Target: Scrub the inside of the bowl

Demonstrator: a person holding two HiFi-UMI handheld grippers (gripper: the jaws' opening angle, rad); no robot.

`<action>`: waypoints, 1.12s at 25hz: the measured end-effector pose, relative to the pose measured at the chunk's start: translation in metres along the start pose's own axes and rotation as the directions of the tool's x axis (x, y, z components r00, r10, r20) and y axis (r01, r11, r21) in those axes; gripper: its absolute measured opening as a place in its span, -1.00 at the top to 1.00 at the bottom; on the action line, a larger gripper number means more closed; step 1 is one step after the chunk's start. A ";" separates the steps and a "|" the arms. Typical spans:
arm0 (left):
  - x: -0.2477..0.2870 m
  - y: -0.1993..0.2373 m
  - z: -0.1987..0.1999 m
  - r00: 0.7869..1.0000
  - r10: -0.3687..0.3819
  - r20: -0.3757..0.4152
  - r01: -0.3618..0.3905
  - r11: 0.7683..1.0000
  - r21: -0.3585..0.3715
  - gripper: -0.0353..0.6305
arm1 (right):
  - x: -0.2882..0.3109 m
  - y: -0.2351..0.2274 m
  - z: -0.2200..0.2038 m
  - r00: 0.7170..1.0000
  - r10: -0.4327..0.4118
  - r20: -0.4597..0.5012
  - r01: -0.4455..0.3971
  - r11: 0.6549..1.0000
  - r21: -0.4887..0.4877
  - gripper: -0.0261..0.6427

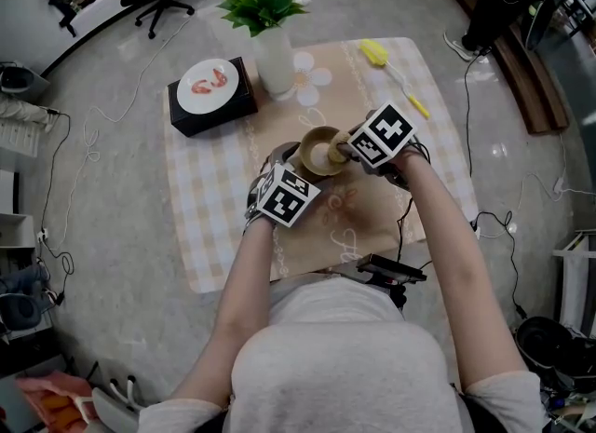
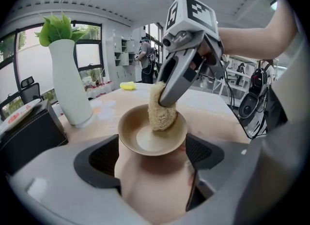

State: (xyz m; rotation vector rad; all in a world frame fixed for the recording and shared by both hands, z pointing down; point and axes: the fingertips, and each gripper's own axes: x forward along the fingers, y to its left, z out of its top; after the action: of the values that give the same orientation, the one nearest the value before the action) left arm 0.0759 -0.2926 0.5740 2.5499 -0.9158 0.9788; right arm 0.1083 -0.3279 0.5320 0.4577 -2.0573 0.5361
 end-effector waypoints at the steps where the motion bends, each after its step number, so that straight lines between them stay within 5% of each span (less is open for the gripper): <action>1: 0.001 -0.001 -0.001 1.000 -0.005 -0.001 0.005 1.000 -0.007 -0.43 | 0.000 0.003 -0.001 1.000 0.009 -0.008 -0.009 1.000 -0.006 0.61; 15: 0.004 -0.007 -0.005 0.999 -0.035 0.004 0.035 0.999 -0.032 -0.42 | 0.018 0.040 0.006 0.986 0.155 0.054 -0.158 0.987 0.039 0.61; 28: 0.004 -0.005 -0.005 0.999 -0.045 0.009 0.045 0.997 -0.063 -0.42 | 0.026 0.014 0.023 0.971 0.054 0.233 -0.092 0.984 0.155 0.61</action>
State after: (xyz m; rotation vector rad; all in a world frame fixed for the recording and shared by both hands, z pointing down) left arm 0.0791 -0.2881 0.5798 2.5125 -0.8733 0.9134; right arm 0.0725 -0.3312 0.5407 0.5639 -2.2662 0.7311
